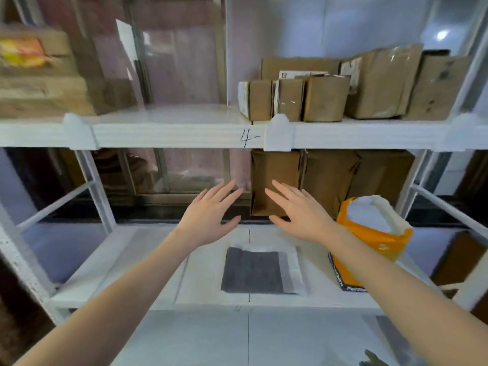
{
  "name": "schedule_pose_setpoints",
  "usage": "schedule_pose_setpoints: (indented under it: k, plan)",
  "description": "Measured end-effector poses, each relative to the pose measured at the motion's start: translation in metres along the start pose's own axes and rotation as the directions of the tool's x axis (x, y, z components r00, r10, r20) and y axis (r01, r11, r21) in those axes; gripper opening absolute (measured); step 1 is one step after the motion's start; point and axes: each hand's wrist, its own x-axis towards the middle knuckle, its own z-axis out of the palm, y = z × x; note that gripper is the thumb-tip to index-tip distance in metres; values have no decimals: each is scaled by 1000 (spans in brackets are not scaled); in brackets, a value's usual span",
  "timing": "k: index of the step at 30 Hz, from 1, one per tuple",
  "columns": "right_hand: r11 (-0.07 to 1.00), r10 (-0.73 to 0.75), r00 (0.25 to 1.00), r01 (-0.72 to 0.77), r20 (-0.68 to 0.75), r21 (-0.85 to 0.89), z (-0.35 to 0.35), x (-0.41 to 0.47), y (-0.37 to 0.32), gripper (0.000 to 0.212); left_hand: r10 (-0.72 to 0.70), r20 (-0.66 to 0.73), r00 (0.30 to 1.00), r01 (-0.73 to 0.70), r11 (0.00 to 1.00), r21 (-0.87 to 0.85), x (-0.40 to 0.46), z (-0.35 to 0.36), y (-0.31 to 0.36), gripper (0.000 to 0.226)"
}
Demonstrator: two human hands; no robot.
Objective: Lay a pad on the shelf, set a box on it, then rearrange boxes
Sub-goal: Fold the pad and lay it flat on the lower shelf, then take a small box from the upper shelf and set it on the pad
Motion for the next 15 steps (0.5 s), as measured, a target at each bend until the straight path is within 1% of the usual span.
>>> schedule_pose_setpoints:
  k: [5,11,15]
  plan:
    - [998,-26,992,19,-125,-56,-58,-12,-3,61,69,-170,983,-71,997,-3,4,-60,11,60]
    - [995,17,968,-41,-252,-91,-106,-11,11,60,69,-236,969,-74,997,-12,39,-108,31,62]
    - [992,60,926,-97,-372,-84,-127,-1,31,63,96,-304,948,-103,995,-7,69,-123,41,64]
